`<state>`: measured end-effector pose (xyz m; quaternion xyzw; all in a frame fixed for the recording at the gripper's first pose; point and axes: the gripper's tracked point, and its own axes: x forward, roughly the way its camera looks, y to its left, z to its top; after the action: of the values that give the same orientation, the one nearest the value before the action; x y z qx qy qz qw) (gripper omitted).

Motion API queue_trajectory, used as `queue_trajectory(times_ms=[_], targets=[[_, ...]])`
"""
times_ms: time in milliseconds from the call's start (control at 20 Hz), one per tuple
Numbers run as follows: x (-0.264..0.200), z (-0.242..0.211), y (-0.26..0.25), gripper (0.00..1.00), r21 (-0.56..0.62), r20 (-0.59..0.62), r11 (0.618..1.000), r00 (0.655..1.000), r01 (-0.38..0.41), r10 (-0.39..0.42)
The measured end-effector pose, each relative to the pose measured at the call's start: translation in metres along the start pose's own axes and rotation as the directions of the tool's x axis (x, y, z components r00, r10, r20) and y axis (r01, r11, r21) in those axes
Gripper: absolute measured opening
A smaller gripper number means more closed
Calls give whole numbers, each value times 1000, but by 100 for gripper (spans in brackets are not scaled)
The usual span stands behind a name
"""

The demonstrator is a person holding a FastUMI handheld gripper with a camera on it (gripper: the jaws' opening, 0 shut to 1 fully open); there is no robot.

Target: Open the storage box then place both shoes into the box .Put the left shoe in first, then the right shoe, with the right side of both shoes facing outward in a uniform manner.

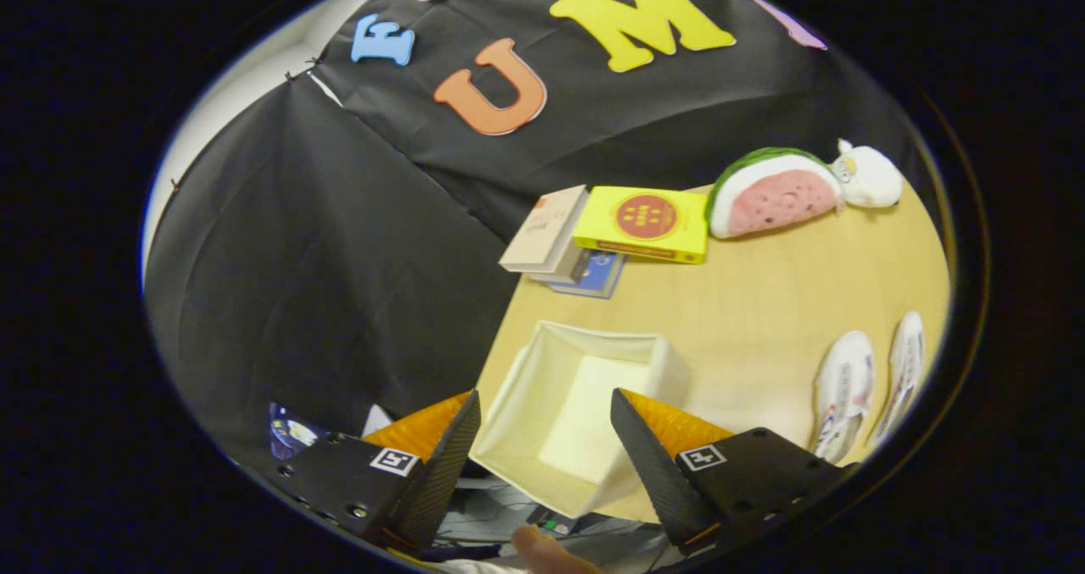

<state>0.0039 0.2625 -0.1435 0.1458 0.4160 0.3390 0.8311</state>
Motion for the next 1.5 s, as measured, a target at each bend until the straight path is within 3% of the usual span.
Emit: queue_trajectory(times_ms=[250,400,650,950,1050,1250,1500], targets=[[-41,-27,-125,95,-32,-36,980,980,197,-198],[-59,-49,-185,95,-81,-87,963,961,256,-263],[-66,-82,-284,95,-190,-161,905,898,380,-410],[-32,-102,-335,94,-188,-244,899,868,395,-433],[-22,-102,-354,88,-202,-256,874,838,441,-482],[-2,-99,-366,78,-156,-286,872,824,464,-489],[12,-92,-366,59,-197,-283,876,830,440,-480]])
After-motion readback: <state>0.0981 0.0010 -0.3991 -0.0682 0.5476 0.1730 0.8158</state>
